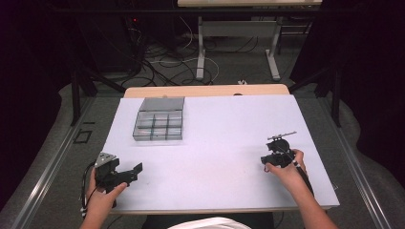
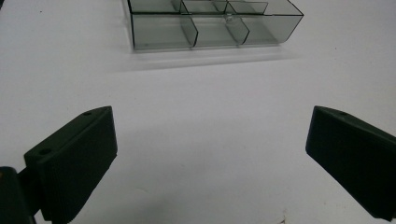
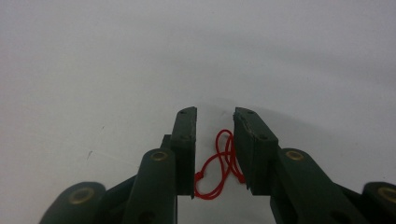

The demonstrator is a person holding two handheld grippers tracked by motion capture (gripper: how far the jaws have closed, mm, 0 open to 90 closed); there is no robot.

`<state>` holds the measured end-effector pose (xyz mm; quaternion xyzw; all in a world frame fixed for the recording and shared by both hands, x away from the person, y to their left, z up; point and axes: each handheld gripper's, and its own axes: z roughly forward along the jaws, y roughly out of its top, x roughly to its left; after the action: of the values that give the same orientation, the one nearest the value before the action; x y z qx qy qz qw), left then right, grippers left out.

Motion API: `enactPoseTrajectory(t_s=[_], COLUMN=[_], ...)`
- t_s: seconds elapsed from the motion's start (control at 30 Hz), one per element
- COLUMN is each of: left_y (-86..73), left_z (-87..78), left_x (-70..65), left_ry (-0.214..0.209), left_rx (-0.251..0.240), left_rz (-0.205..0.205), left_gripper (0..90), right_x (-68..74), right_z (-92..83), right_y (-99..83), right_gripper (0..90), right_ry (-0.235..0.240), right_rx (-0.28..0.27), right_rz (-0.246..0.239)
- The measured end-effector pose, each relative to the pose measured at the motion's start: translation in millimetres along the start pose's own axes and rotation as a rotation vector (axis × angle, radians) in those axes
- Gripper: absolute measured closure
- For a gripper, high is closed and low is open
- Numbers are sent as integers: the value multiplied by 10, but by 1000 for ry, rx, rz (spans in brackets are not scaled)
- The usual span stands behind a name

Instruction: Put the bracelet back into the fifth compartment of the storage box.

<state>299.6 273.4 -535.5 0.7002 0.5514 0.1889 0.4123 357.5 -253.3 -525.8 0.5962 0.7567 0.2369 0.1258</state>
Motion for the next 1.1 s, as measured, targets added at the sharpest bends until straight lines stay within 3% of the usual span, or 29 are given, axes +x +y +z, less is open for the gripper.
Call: enactPoseTrajectory(t_s=[0.47,0.57,1.1], left_y=[-4,-3,-3], left_z=[12,13,15], left_x=[-5,-4,-5], left_ry=[-4,-4,-4], left_rx=[5,5,9], left_rz=[2,1,3], left_gripper=[20,20,21], right_x=[-7,-31,-31], right_z=[78,93,107], right_y=[-7,-17,-20], right_gripper=[738,743,806], right_ry=[-24,-21,-39], right_rx=[30,33,38], right_rz=[23,-6,-16])
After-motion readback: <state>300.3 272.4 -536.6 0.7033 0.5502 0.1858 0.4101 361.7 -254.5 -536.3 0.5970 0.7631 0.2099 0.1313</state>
